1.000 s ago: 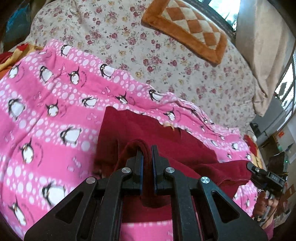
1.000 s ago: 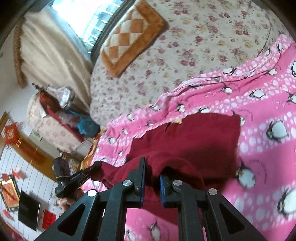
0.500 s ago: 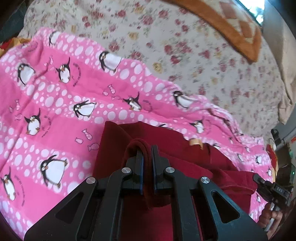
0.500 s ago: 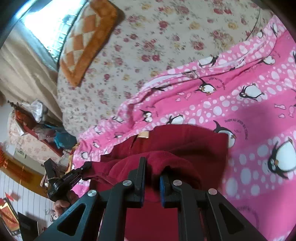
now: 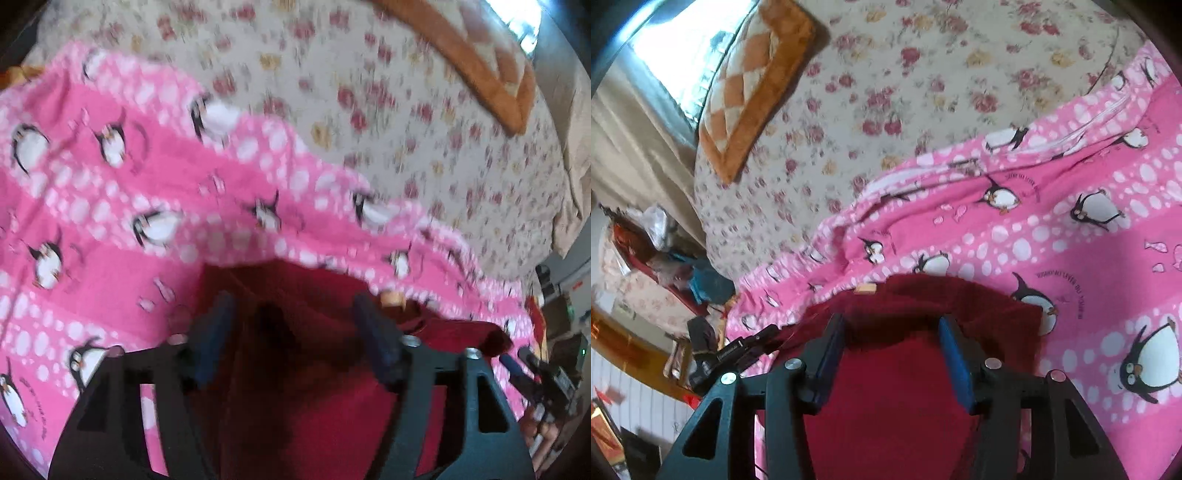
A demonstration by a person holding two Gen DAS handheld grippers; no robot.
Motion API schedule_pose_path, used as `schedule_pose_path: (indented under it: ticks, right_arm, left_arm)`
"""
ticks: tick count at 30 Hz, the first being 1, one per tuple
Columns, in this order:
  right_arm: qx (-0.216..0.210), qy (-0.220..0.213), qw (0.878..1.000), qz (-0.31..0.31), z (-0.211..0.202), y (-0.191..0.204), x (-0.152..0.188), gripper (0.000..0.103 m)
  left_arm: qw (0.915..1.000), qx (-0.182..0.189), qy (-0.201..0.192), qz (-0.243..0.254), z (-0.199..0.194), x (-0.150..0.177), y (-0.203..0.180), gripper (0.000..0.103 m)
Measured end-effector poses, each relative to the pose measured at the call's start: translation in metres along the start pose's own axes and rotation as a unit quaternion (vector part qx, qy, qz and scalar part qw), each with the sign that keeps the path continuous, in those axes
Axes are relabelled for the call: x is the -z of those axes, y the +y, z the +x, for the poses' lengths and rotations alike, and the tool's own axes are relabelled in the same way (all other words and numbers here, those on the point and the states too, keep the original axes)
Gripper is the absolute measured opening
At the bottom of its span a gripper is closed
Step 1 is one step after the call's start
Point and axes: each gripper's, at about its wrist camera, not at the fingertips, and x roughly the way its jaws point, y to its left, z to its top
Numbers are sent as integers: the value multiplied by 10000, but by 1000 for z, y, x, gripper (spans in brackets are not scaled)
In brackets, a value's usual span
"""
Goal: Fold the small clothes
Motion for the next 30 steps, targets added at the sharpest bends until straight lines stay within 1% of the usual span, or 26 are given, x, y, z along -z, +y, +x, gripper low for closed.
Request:
schedule_pose_path:
  ticks: [1,2,4,5,7,8,9,10,11,13,14,17,18,21,23,26,30]
  right_arm:
    - [-26,-35,10000,-40,-3,3,0,50]
    - [84,-43,9996,-267,-4,13,2,50]
    - [379,-11,9964,-754,1,31,8,50]
    - [435,14,9952,-881,5,36,9,50]
    - [603,168,9914,-1146,22,46,12,50]
    - [962,251,9876,-1218,35,47,12,50]
    - [1227,304,9848,-1193,45,44,11,50]
    - [1465,371,9825,-1088,57,36,8,50]
    - [1627,460,9810,-947,69,25,5,50]
    - [1852,648,9779,-722,84,8,2,49]
    - [1834,682,9786,-640,86,3,2,49]
    - [1713,493,9806,-817,63,15,6,50]
    - [1654,476,9812,-873,55,19,10,50]
    - [1350,519,9843,-1014,24,28,24,52]
    - [1170,573,9846,-1167,4,33,39,55]
    - [1159,645,9815,-1383,-19,38,65,57]
    - [1125,671,9809,-1435,-36,43,94,57]
  left_arm:
    - [10000,67,-41,1,-3,-2,0,68]
    - [9999,99,-31,-5,-5,-3,0,68]
    - [10000,19,-22,-24,-4,-3,2,68]
    - [10000,-67,12,-10,0,-1,2,68]
    - [9988,-437,223,55,13,3,3,69]
    - [9970,-650,407,82,22,6,4,68]
    - [9942,-849,654,95,33,9,8,68]
    - [9917,-975,841,68,42,13,13,68]
    - [9912,-972,902,8,46,16,18,68]
    - [9931,-804,851,-93,39,17,24,68]
    - [9941,-730,799,-95,31,18,25,68]
    - [9962,-578,650,55,8,20,30,68]
    - [9969,-473,624,100,-1,21,33,68]
    - [9983,-53,552,170,-32,33,42,68]
    - [9982,115,536,242,-45,41,43,68]
    - [9958,420,716,378,-58,61,42,68]
    - [9900,797,1066,474,-60,89,41,68]
